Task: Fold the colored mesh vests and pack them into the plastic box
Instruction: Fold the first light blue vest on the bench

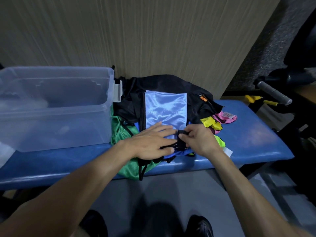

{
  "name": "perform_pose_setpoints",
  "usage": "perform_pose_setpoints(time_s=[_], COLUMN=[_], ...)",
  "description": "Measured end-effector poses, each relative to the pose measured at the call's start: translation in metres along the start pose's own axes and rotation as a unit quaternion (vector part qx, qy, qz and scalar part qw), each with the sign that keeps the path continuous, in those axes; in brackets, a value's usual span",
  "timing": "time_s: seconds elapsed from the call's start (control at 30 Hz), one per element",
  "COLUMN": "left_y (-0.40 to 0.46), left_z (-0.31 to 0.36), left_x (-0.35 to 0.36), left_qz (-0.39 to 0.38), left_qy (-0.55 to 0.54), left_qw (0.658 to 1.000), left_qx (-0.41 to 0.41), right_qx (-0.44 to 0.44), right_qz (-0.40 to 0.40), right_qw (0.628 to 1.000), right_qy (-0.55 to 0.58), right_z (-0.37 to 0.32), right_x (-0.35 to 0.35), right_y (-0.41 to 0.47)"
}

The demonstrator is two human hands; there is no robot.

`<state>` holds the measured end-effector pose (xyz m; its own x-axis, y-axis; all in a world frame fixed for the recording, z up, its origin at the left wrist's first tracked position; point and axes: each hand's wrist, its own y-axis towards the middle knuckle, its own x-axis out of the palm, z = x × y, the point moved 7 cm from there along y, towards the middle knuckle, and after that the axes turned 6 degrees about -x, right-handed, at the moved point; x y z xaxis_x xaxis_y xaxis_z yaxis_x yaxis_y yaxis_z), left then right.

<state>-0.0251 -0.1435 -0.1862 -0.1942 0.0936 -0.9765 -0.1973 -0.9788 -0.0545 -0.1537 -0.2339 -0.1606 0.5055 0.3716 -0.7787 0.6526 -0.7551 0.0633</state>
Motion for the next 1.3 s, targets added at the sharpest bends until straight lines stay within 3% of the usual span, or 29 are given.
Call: perform_pose_setpoints(time_s=[0.07,0.17,0.3,0.37,0.47,0.53,0.67,0.83,1.03,1.3], left_y=[-0.005,-0.022,-0.051,-0.066,-0.078,-0.080,-0.082,-0.088,-0.074,-0.062], left_z=[-0.002,-0.009,-0.013,-0.011,-0.008,-0.003,-0.002,-0.004,0.004,0.005], left_x=[-0.012,-0.036,-0.058,-0.060,-0.038,-0.026,-0.023,-0.017,-0.003,-0.006], left_qz=[0.014,0.093,0.198,0.184,0.070,0.041,0.101,0.180,0.195,0.227], left_qy=[-0.083,-0.164,-0.145,-0.110,0.025,0.106,0.092,-0.032,0.011,0.020], left_qw=[0.996,0.981,0.968,0.975,0.989,0.980,0.968,0.949,0.940,0.940], left_qx=[-0.013,-0.035,-0.047,-0.063,-0.131,-0.164,-0.209,-0.258,-0.278,-0.254], right_qx=[0.021,0.019,-0.007,-0.034,-0.062,-0.072,-0.099,-0.168,-0.209,-0.218], right_qz=[0.002,0.042,0.077,0.085,0.088,0.093,0.090,0.064,-0.014,0.058], right_qw=[1.000,0.999,0.996,0.994,0.990,0.987,0.983,0.970,0.948,0.929], right_qy=[-0.020,-0.024,-0.046,-0.062,-0.093,-0.109,-0.124,-0.162,-0.240,-0.292], right_z=[0.006,0.005,0.001,-0.003,-0.010,-0.012,-0.013,-0.019,-0.024,-0.030], right_x=[0.007,0.012,0.012,0.012,0.014,0.015,0.019,0.020,0.026,0.036], right_y=[0.009,0.010,0.004,0.001,-0.002,-0.004,-0.009,-0.017,-0.026,-0.028])
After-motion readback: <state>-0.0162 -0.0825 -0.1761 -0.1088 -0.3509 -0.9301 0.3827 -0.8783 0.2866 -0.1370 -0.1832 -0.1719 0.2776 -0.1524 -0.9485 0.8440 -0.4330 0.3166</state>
